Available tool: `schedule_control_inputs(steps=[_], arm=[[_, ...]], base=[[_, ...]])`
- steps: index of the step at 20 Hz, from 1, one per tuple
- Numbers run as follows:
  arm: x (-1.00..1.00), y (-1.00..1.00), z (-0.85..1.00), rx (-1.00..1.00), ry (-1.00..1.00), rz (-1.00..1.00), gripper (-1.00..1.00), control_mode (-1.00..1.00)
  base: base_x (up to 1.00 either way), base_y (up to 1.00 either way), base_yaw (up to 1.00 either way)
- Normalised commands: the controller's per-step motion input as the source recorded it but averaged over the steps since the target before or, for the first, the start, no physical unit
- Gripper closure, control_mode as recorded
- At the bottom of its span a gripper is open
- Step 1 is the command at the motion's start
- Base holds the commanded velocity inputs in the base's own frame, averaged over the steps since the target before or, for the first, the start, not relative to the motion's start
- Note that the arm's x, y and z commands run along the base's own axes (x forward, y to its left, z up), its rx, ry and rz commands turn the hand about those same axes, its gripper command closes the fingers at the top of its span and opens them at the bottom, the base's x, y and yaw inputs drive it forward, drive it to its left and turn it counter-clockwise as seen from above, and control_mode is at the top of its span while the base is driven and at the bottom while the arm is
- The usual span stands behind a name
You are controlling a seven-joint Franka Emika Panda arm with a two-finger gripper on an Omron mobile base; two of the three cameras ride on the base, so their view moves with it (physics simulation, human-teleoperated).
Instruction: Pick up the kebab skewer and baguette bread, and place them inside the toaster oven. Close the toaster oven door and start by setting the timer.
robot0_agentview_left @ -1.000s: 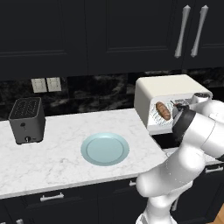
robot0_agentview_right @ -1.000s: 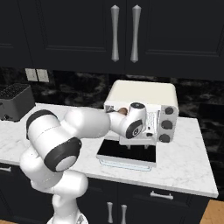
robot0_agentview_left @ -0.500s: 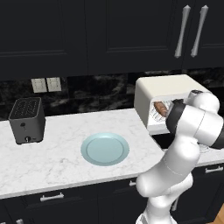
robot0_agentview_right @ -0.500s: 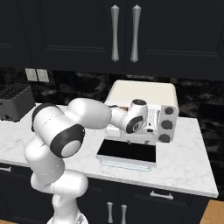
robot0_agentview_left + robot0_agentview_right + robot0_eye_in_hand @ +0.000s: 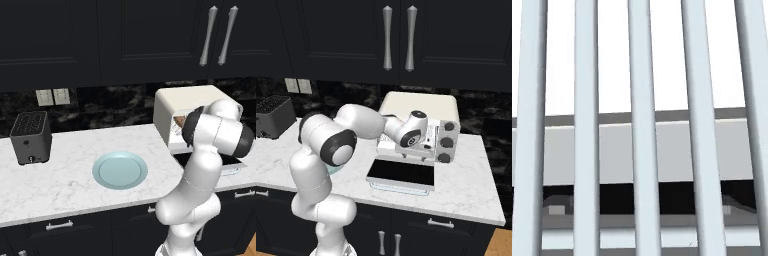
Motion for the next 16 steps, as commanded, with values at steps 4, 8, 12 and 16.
schedule_control_inputs(steps=[4,8,12,16], arm=[[0.42,0.01,0.0,0.03,-0.06,-0.21,-1.0,-1.0],[0.25,0.03,0.0,0.01,-0.08,-0.21,-1.0,-1.0],[0.32,0.06,0.0,0.0,-0.09,-0.21,-1.0,-1.0],[0.34,0.03,0.0,0.0,-0.07,-0.2,-1.0,-1.0]], base=[[0.0,0.0,0.0],[0.0,0.0,0.0],[0.0,0.0,0.0],[0.0,0.0,0.0]])
